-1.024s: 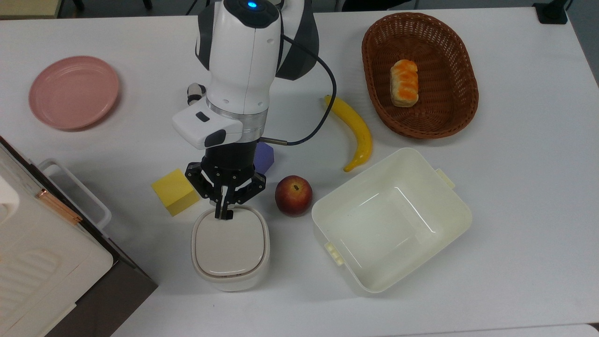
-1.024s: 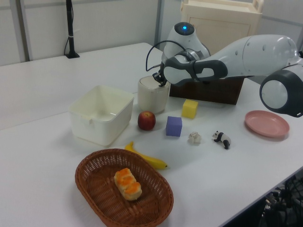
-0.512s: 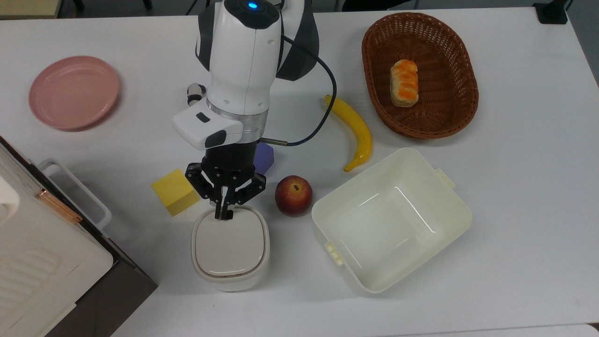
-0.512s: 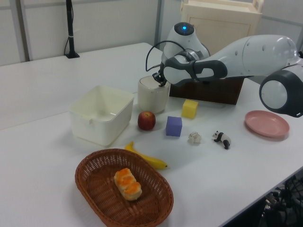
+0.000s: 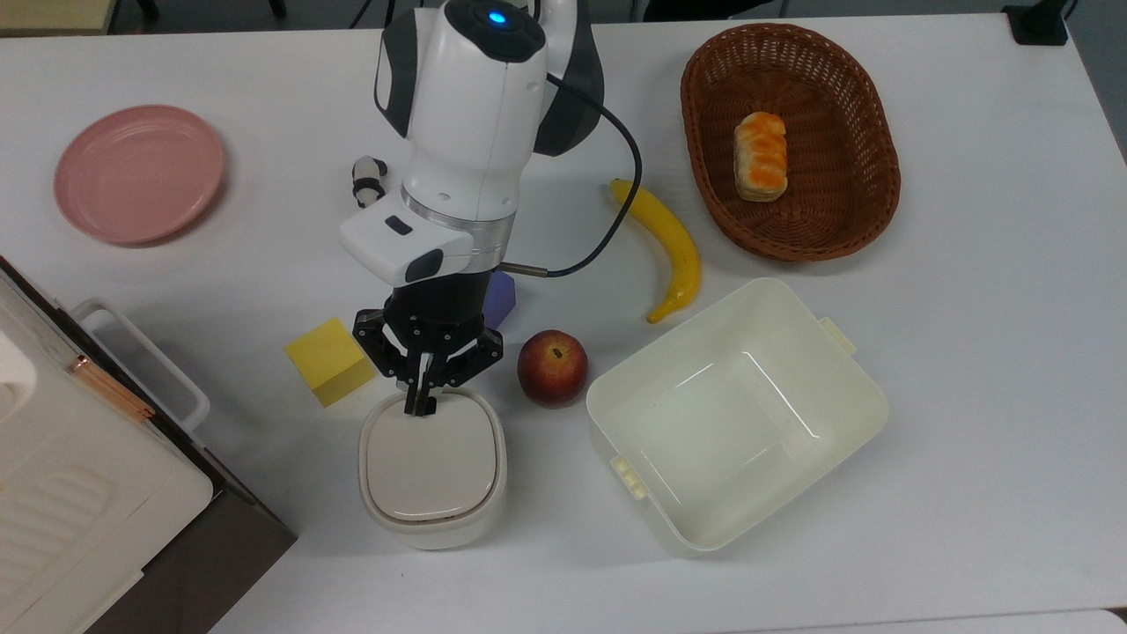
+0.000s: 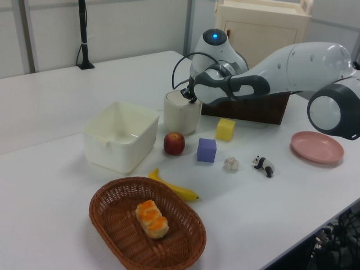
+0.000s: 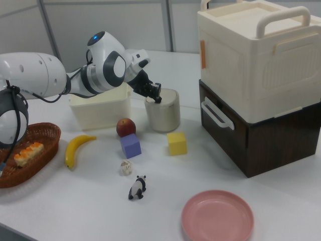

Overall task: Open the trash can
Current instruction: 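Lift the lid tab upward to swing the lid open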

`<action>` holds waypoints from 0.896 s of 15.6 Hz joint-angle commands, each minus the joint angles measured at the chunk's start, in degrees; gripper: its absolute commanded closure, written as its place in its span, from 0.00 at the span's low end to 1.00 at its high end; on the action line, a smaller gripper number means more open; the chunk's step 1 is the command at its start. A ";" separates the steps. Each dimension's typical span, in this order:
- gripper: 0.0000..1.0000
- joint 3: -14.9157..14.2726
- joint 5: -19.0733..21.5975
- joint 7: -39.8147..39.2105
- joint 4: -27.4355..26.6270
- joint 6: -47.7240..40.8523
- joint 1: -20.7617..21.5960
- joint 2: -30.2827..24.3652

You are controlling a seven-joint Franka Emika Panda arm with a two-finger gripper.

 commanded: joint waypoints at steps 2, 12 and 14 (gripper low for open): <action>0.92 -0.32 -2.14 2.89 0.47 0.98 0.51 1.59; 0.89 0.03 6.72 11.41 0.30 0.02 -0.81 -6.22; 0.89 0.47 9.63 11.33 0.04 -4.53 -0.63 -8.42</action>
